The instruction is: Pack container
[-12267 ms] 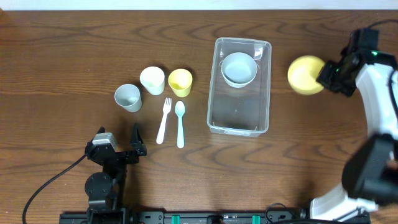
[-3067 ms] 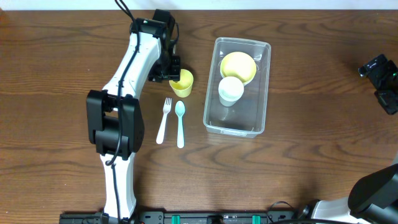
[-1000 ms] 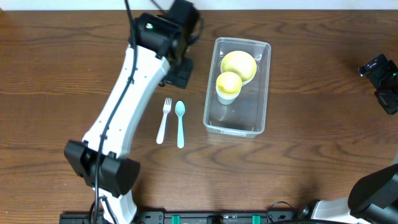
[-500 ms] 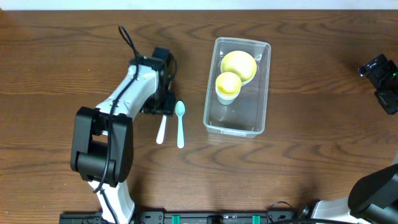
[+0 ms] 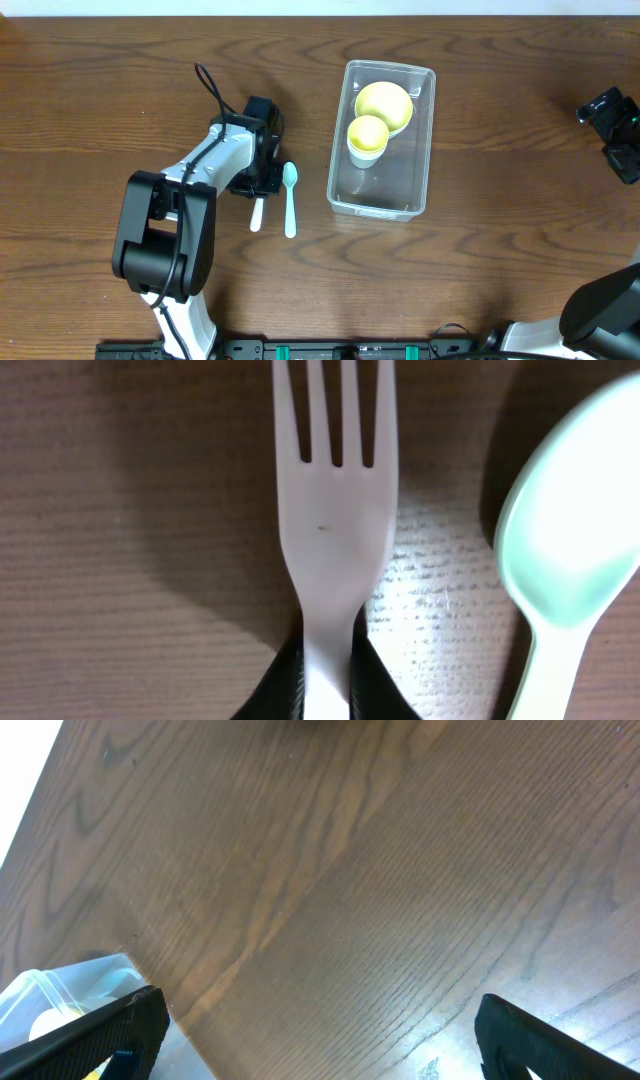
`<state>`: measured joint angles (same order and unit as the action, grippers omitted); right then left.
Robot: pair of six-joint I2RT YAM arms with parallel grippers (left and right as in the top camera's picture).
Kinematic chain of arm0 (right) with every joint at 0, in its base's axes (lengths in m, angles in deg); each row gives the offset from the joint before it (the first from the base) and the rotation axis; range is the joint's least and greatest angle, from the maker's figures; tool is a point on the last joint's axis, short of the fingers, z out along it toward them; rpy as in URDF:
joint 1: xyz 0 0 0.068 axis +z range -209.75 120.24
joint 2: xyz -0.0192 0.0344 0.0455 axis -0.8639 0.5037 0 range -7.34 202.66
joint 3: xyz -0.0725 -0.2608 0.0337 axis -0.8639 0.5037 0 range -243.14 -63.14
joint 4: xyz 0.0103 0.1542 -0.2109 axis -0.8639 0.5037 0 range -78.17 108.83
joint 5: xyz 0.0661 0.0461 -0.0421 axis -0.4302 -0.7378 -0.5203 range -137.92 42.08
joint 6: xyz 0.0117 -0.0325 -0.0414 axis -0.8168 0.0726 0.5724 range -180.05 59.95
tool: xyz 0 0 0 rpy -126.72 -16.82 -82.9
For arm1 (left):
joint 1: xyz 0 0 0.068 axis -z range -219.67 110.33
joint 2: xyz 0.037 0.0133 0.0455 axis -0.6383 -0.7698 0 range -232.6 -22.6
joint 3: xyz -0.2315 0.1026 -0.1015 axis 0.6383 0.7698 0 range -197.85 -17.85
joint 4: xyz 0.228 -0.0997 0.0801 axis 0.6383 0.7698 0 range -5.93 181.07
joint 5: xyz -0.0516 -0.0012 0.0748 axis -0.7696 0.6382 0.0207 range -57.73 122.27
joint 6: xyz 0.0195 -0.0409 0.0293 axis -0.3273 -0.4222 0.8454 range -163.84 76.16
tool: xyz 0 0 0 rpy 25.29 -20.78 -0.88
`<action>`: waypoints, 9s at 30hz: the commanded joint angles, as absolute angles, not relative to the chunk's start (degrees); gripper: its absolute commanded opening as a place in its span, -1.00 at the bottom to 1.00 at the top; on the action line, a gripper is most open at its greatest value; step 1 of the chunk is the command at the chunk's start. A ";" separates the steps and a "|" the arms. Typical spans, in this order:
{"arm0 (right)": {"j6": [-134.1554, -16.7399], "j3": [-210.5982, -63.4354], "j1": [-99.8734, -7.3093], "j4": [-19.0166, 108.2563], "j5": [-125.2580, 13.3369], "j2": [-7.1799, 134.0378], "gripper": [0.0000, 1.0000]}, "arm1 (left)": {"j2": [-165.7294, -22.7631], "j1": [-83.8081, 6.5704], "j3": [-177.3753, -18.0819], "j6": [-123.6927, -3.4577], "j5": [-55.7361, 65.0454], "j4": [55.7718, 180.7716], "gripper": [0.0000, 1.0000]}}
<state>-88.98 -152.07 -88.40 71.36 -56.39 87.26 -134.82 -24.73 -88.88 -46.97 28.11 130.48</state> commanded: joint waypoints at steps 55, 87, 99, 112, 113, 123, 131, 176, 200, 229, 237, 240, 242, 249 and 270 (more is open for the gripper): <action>-88.69 -151.89 -88.62 71.45 -56.08 87.46 0.98 | -123.24 -9.08 -123.06 -56.85 42.82 157.43 0.08; -88.69 -151.89 -88.62 71.45 -56.08 87.46 0.98 | -127.63 -16.71 -81.07 -57.68 24.74 121.15 -0.40; -88.69 -151.89 -88.62 71.45 -56.08 87.46 0.99 | -127.39 -16.73 -82.21 -57.23 24.76 121.56 -0.88; -88.69 -151.89 -88.62 71.45 -56.08 87.46 0.98 | -117.75 -16.66 -98.54 -56.02 25.11 135.81 -0.72; -88.71 -151.89 -88.62 71.45 -56.08 87.46 0.99 | -117.91 -16.66 -98.30 -56.20 25.92 136.34 -0.66; -88.69 -151.89 -88.62 71.45 -56.08 87.46 0.99 | -127.13 -16.14 -90.03 -56.59 27.65 130.87 -0.24; -88.69 -151.89 -88.62 71.45 -56.08 87.46 0.98 | -134.80 -15.68 -89.97 -56.59 27.56 128.93 -0.18; -88.71 -151.89 -88.62 71.45 -56.08 87.46 0.98 | -112.99 -13.47 -99.72 -55.08 27.32 137.89 -0.88; -88.69 -151.89 -88.62 71.45 -56.08 87.46 0.99 | -135.87 6.24 -109.60 -57.01 25.68 119.24 -0.88; -88.69 -151.89 -88.62 71.45 -56.08 87.46 0.98 | -124.16 -12.60 -101.53 -57.42 30.88 140.16 -0.53; -88.69 -151.89 -88.62 71.45 -56.08 87.46 0.99 | -128.66 -11.18 -94.43 -57.44 20.92 127.24 -0.54; -88.71 -151.89 -88.62 71.45 -56.08 87.46 0.98 | -129.01 -9.08 -94.43 -57.44 20.26 125.54 -0.54; -88.69 -151.89 -88.62 71.45 -56.08 87.46 0.98 | -129.01 -7.57 -94.43 -57.44 20.26 124.82 -0.54; -88.69 -151.89 -88.62 71.45 -56.08 87.46 0.97 | -127.87 -6.72 -94.65 -57.62 23.17 126.87 -0.54; -88.69 -151.89 -88.62 71.45 -56.08 87.46 0.99 | -80.07 -13.56 -107.30 -49.20 52.28 145.21 0.96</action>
<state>-88.98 -152.04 -88.40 71.36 -56.36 87.26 -84.71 -13.58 -107.48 -52.53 44.17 144.07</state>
